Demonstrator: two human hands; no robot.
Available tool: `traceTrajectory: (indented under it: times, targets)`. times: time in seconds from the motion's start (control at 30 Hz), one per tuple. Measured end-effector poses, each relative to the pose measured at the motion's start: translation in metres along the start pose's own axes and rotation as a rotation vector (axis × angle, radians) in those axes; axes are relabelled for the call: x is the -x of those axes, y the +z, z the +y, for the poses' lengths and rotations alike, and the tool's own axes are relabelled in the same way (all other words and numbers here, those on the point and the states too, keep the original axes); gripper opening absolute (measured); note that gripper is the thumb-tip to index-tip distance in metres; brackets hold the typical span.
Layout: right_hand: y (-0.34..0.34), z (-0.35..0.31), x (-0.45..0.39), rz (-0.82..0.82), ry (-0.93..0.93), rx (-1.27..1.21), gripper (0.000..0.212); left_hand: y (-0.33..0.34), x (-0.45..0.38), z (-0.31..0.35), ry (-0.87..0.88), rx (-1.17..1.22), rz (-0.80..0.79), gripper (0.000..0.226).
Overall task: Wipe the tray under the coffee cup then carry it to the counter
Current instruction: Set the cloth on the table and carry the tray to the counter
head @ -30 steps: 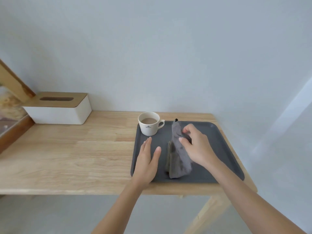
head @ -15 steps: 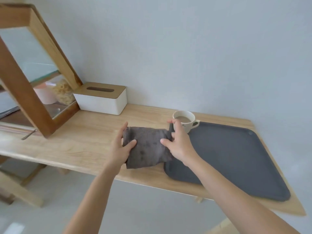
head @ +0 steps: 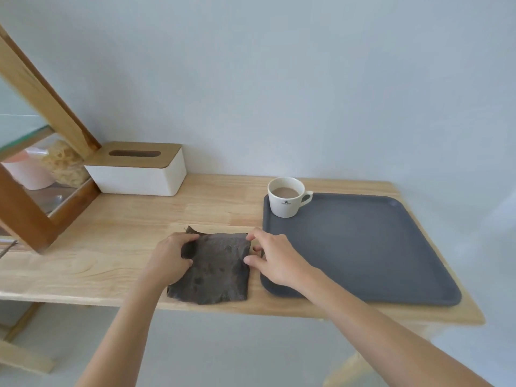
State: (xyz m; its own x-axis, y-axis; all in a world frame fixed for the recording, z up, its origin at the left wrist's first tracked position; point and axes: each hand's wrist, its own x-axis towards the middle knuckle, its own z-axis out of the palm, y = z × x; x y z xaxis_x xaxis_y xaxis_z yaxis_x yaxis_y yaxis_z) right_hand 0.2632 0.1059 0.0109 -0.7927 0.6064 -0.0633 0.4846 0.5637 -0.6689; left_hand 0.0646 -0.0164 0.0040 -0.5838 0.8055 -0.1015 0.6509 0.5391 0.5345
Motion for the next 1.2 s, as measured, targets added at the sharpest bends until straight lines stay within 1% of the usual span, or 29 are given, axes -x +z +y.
traceTrajectory:
  times: [0.07,0.13,0.17,0.2,0.27,0.3,0.33,0.37,0.47,0.5,0.57,0.67,0.73,0.87,1.03,1.2]
  targets:
    - [0.006,0.000,-0.002,-0.025,-0.020,0.043,0.040,-0.003,-0.004,0.000,-0.013,-0.021,-0.018,0.064]
    - [0.006,0.001,-0.003,0.033,-0.012,0.116,0.039,-0.004,-0.010,0.002,-0.055,-0.133,-0.026,0.069]
    - [0.002,0.003,-0.004,0.131,-0.001,0.114,0.037,-0.005,-0.014,0.004,-0.060,-0.185,-0.002,0.071]
    - [-0.005,0.005,-0.005,0.274,0.011,0.071,0.034,-0.005,-0.019,0.008,-0.042,-0.187,0.031,0.072]
    - [-0.022,0.018,-0.011,0.610,0.035,-0.025,0.030,-0.005,-0.029,0.027,0.057,-0.027,0.078,0.067]
    - [-0.031,0.028,-0.016,0.727,0.053,-0.052,0.032,-0.003,-0.035,0.041,0.117,0.079,0.077,0.064]
    - [-0.043,0.037,-0.021,0.773,0.080,-0.078,0.037,0.002,-0.040,0.056,0.171,0.167,0.060,0.062]
    - [-0.054,0.046,-0.028,0.748,0.124,-0.101,0.045,0.008,-0.047,0.071,0.204,0.244,0.027,0.063]
    - [-0.080,0.070,-0.047,0.466,0.265,-0.131,0.072,0.034,-0.069,0.104,0.212,0.428,-0.089,0.072]
    - [-0.084,0.075,-0.052,0.391,0.282,-0.151,0.075,0.044,-0.076,0.111,0.204,0.471,-0.117,0.075]
    - [-0.086,0.081,-0.057,0.334,0.266,-0.213,0.069,0.058,-0.087,0.120,0.220,0.523,-0.142,0.072]
    - [-0.085,0.083,-0.060,0.373,0.234,-0.290,0.053,0.071,-0.094,0.128,0.230,0.620,-0.092,0.060]
    - [-0.085,0.083,-0.057,0.419,0.212,-0.310,0.048,0.075,-0.093,0.133,0.206,0.668,-0.047,0.054]
    - [-0.087,0.091,-0.043,0.453,0.202,-0.339,0.046,0.083,-0.088,0.141,0.218,0.660,-0.034,0.052]
    - [-0.103,0.108,-0.014,0.445,0.224,-0.316,0.047,0.097,-0.071,0.161,0.263,0.651,-0.032,0.049]
    - [-0.117,0.132,0.022,0.447,0.242,-0.278,0.047,0.118,-0.046,0.186,0.268,0.637,-0.008,0.053]
